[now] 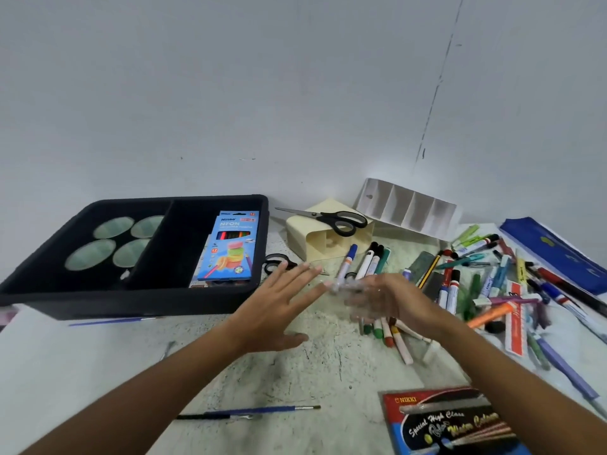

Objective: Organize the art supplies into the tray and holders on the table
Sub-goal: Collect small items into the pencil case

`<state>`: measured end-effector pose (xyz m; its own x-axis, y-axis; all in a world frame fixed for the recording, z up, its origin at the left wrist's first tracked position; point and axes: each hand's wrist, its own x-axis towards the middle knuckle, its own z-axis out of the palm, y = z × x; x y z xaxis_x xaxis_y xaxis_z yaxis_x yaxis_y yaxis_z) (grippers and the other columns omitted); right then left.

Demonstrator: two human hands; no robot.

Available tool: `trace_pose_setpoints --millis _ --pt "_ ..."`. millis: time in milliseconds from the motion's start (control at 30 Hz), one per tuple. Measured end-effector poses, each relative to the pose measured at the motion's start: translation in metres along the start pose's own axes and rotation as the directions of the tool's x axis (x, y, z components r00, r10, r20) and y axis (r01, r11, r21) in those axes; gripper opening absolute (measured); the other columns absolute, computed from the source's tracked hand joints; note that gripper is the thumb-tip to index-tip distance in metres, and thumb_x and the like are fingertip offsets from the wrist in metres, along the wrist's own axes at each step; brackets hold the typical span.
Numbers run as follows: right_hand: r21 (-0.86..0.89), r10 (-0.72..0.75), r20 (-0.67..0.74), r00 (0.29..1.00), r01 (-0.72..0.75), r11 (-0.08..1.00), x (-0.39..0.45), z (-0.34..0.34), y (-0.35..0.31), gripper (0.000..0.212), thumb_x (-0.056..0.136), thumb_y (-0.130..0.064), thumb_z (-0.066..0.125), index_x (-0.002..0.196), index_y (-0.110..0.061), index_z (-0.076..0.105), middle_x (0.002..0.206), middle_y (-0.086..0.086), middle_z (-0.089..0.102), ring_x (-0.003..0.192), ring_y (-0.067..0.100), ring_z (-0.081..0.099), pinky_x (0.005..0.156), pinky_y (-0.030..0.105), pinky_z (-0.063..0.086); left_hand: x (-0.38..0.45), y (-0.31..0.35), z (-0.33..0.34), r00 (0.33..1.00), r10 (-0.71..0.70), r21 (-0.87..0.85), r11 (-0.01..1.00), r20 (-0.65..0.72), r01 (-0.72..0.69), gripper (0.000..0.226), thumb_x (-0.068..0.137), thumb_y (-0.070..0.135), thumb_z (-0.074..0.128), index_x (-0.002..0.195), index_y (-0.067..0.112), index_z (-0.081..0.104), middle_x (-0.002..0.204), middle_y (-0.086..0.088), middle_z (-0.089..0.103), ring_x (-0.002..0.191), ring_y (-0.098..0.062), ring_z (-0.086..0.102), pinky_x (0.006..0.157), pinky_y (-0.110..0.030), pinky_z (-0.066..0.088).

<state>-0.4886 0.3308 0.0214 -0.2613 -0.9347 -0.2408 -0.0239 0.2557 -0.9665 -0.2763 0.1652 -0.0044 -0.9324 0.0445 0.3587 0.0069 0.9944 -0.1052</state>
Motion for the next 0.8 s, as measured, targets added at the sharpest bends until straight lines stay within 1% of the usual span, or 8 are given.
trace_pose_setpoints --millis 67,133,300,367,467,567,667,800 --pt "0.253 0.162 0.213 0.964 -0.215 0.943 0.003 -0.007 -0.001 0.056 0.093 -0.042 0.038 0.121 0.001 0.059 0.112 0.031 0.065 0.095 0.046 0.066 0.074 0.043 0.056 -0.007 0.003 0.001 1.000 0.016 0.060 0.998 -0.010 -0.016 0.102 0.071 0.063 0.073 0.149 0.015 0.027 0.152 -0.016 0.038 0.140 -0.033 0.037 0.113 -0.056 0.028" --pt "0.348 0.216 0.341 0.915 -0.336 0.875 0.007 -0.004 0.005 0.060 0.093 -0.045 0.036 0.128 0.000 0.055 0.111 0.037 0.062 0.093 0.049 0.065 0.069 0.039 0.056 -0.016 0.007 0.002 1.000 0.001 0.072 0.997 0.010 -0.002 0.105 0.068 0.067 0.073 0.147 0.013 0.031 0.147 -0.015 0.045 0.133 -0.031 0.046 0.109 -0.051 0.038" --pt "0.319 0.267 0.416 0.870 -0.414 0.853 0.020 0.018 0.019 0.065 0.096 -0.053 0.035 0.128 0.000 0.056 0.110 0.036 0.063 0.095 0.050 0.066 0.072 0.045 0.058 -0.046 0.007 0.002 0.990 -0.080 0.033 0.996 0.118 0.077 0.089 0.072 0.063 0.072 0.141 0.014 0.043 0.138 -0.009 0.052 0.123 -0.024 0.053 0.096 -0.038 0.052" --pt "0.197 0.295 0.284 0.913 -0.356 0.913 0.023 0.029 0.018 0.063 0.097 -0.055 0.035 0.123 -0.002 0.058 0.105 0.032 0.067 0.093 0.046 0.068 0.072 0.047 0.059 -0.059 0.004 0.001 0.977 -0.119 0.011 0.993 0.177 0.119 0.085 0.075 0.060 0.071 0.142 0.015 0.044 0.140 -0.009 0.051 0.126 -0.025 0.052 0.097 -0.038 0.051" --pt "-0.020 0.124 0.067 0.990 -0.123 0.992 0.026 0.047 0.016 0.052 0.086 -0.052 0.054 0.123 -0.015 0.058 0.107 0.017 0.069 0.087 0.032 0.072 0.077 0.046 0.060 -0.075 0.000 0.001 0.940 -0.189 -0.021 0.979 0.285 0.203 0.081 0.084 0.059 0.062 0.149 0.020 0.035 0.152 -0.007 0.038 0.138 -0.023 0.038 0.108 -0.038 0.040" --pt "-0.207 -0.005 0.161 0.987 0.039 0.978 0.024 0.054 0.015 0.055 0.072 -0.057 0.072 0.123 -0.038 0.060 0.120 -0.017 0.059 0.096 0.007 0.067 0.074 0.025 0.057 -0.083 -0.004 -0.001 0.907 -0.231 -0.128 0.948 0.352 0.291 0.076 0.087 0.059 0.058 0.151 0.029 0.031 0.155 -0.001 0.033 0.140 -0.016 0.032 0.111 -0.032 0.032" --pt "-0.230 -0.012 0.340 0.940 0.096 0.968 0.022 0.049 0.013 0.048 0.072 -0.045 0.076 0.118 -0.046 0.064 0.124 -0.037 0.049 0.112 -0.008 0.054 0.086 0.015 0.047 -0.078 -0.007 -0.014 0.848 -0.286 -0.408 0.778 0.447 0.478 0.069 0.081 0.057 0.068 0.142 0.037 0.044 0.141 0.011 0.049 0.126 -0.006 0.045 0.103 -0.024 0.041" --pt "-0.046 -0.034 0.344 0.938 0.053 0.998 0.021 0.037 0.011 0.042 0.073 -0.029 0.078 0.114 -0.021 0.071 0.131 0.007 0.061 0.114 0.020 0.062 0.093 0.032 0.052 -0.067 -0.017 -0.032 0.723 -0.216 -0.644 0.337 0.657 0.686 0.054 0.076 0.042 0.073 0.128 0.033 0.059 0.111 0.009 0.068 0.098 -0.012 0.065 0.088 -0.029 0.054"
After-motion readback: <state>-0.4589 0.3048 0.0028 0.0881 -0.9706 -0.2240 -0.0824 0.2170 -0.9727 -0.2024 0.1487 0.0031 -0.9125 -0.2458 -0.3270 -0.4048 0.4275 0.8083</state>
